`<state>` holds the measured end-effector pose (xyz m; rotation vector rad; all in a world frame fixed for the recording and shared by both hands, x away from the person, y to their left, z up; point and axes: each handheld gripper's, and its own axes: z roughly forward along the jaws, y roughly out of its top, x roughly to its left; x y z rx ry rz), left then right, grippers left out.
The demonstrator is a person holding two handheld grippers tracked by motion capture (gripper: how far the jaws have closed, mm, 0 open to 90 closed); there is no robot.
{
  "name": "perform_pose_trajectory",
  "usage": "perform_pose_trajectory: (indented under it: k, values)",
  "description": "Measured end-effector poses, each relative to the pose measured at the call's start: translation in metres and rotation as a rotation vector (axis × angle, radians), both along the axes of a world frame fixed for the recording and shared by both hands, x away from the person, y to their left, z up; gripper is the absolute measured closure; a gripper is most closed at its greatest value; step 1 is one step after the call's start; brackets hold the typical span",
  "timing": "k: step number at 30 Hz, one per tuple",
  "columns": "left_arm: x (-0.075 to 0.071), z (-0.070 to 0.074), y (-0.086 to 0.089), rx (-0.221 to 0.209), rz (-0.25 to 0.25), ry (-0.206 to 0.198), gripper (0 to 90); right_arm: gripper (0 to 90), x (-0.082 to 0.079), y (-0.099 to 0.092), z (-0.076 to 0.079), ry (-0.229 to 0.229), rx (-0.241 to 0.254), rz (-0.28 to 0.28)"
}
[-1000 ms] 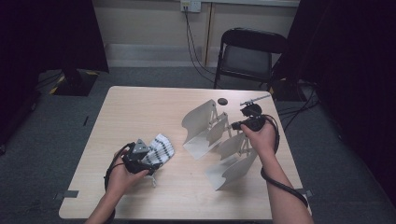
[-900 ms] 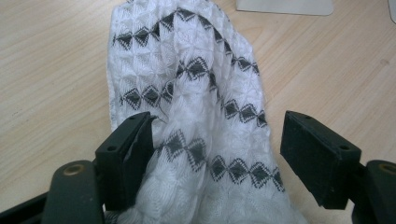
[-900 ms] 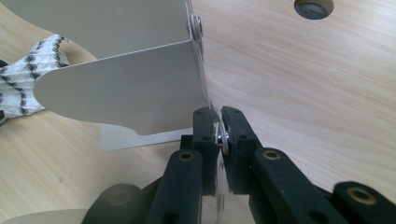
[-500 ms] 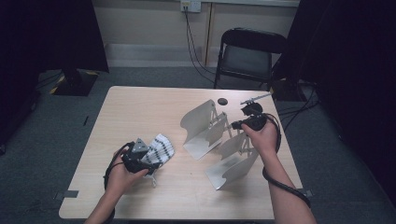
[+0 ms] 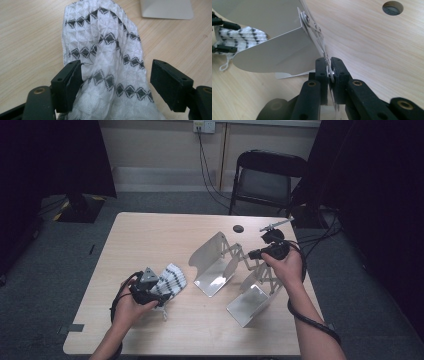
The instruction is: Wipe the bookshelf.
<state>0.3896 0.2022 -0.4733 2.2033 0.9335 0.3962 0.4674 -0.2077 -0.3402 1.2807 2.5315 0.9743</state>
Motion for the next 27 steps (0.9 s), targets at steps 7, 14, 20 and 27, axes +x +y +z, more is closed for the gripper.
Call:
perform_pose_trajectory:
  k: [7, 14, 20, 27]
  values:
    - [0.0, 0.0, 0.001, 0.0, 0.01, 0.006, 25.1, 84.9, -0.003, 0.001, -0.009, 0.03, 0.017, 0.063]
    - [0.001, -0.001, 0.002, -0.004, 0.017, 0.005, 25.1, 84.9, 0.0, 0.011, -0.019, 0.056, 0.002, 0.092]
    - [0.001, -0.001, 0.003, 0.0, 0.024, 0.005, 25.1, 84.7, 0.002, 0.013, -0.02, 0.048, 0.004, 0.094]
    - [0.002, -0.004, 0.003, 0.012, 0.018, 0.002, 25.1, 80.0, 0.002, 0.012, -0.023, 0.035, 0.018, 0.085]
